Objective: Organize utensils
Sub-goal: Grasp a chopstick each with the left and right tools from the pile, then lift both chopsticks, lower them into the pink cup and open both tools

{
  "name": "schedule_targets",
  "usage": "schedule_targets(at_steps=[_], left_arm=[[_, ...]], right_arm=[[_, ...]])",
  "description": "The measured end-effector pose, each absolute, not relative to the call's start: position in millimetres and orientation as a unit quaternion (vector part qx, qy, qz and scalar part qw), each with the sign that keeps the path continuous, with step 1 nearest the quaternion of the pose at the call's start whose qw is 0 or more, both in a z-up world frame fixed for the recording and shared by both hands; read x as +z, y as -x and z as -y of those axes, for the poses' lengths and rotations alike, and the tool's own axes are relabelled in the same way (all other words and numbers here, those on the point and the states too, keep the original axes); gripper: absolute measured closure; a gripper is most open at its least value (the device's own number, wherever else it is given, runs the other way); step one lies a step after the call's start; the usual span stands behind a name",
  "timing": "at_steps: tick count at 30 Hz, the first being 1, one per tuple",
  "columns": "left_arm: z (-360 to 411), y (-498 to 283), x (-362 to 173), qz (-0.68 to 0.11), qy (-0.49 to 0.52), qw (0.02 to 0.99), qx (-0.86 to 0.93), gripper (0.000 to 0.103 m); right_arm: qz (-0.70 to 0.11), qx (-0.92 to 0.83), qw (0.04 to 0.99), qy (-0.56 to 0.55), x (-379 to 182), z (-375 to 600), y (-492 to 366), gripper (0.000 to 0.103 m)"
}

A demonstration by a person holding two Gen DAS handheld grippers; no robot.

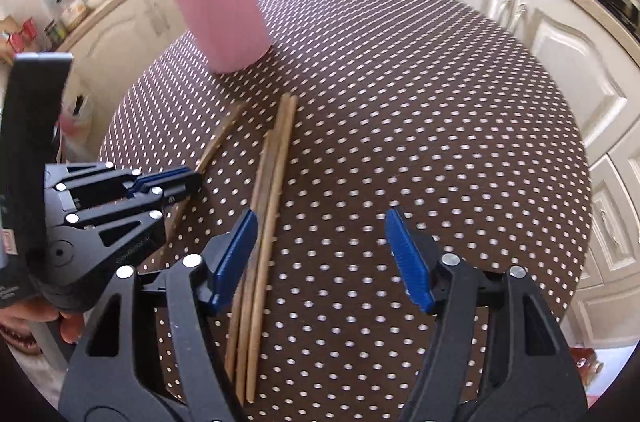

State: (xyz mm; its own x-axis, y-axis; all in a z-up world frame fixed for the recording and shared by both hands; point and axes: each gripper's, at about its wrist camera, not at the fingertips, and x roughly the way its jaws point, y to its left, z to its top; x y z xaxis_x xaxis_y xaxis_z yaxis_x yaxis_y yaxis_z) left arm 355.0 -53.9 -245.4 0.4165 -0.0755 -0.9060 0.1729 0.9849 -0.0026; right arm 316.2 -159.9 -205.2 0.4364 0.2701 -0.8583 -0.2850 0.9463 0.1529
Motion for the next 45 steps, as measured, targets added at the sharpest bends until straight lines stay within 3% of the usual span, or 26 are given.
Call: schedule_targets(at_steps=[2,18,24,36,45], left_arm=[[45,-351,-247,-0.535,-0.039,0.841,-0.077,0.097],[42,-345,-247,-0.528,-0.039,0.844,-0.083,0.097],[42,-345,-246,-0.525,-0.033,0.846,-0.086,0.097],[15,-323,-214,-0.447,0.013,0.886,-0.126,0.097],[-12,-295,-157,-0.333,0.052,0.931,-0.141,0.097]], right_arm=[[-0.518,0.167,0.839,0.011,-210,153,-321,0.068],[-0.552,0.163,0.816,0.054,-224,98,-343,0.078],[-0.548,0.162,0.817,0.083,-228,72,-350,0.095],[-0.467,0.203,0.860,0.027,-206,109,-322,0.097],[-0.334,0.279,0.898,-0.057,-153,132,-298,0.097]])
